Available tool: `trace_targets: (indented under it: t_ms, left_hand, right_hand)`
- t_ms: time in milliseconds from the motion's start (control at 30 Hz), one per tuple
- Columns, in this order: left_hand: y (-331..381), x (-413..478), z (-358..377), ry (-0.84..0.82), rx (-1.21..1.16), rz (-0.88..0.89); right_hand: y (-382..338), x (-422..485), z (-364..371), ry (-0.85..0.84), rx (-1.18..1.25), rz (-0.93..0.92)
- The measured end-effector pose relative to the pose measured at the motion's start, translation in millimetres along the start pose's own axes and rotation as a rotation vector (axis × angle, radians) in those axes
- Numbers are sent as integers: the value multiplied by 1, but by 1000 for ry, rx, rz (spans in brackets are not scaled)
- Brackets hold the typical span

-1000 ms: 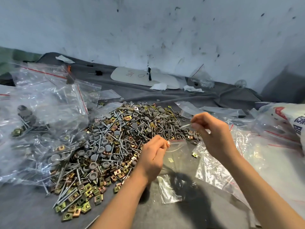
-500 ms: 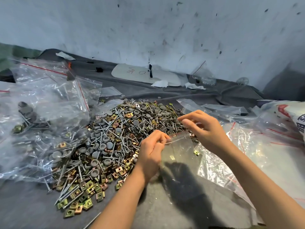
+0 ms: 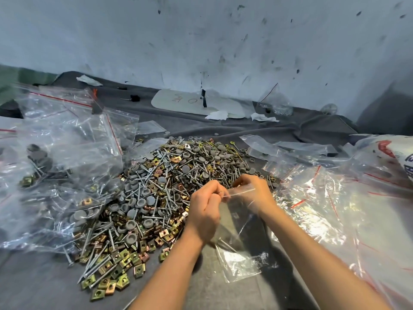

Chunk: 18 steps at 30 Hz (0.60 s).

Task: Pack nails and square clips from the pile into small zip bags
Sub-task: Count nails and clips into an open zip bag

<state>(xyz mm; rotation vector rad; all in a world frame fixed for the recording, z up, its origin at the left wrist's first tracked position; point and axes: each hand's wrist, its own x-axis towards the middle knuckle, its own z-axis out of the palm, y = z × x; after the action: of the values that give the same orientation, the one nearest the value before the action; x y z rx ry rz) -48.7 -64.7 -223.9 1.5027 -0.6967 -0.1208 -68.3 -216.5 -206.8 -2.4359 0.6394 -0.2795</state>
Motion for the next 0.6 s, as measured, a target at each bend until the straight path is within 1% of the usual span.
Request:
trace_targets:
  t_ms: [67,133,400,600]
  left_hand:
    - [0,0,1,0,5,-1]
    - [1,-2,1,18,9,5]
    - [6,-3,0,86,25,30]
    - [5,-5,-2,94,41,31]
  right_hand:
    - [-1,-1,5,94,121,-23]
    - [-3,-1,11,165,175,-40]
    - [-14,5,26,209,219,41]
    - [-18,5,22,164,257,48]
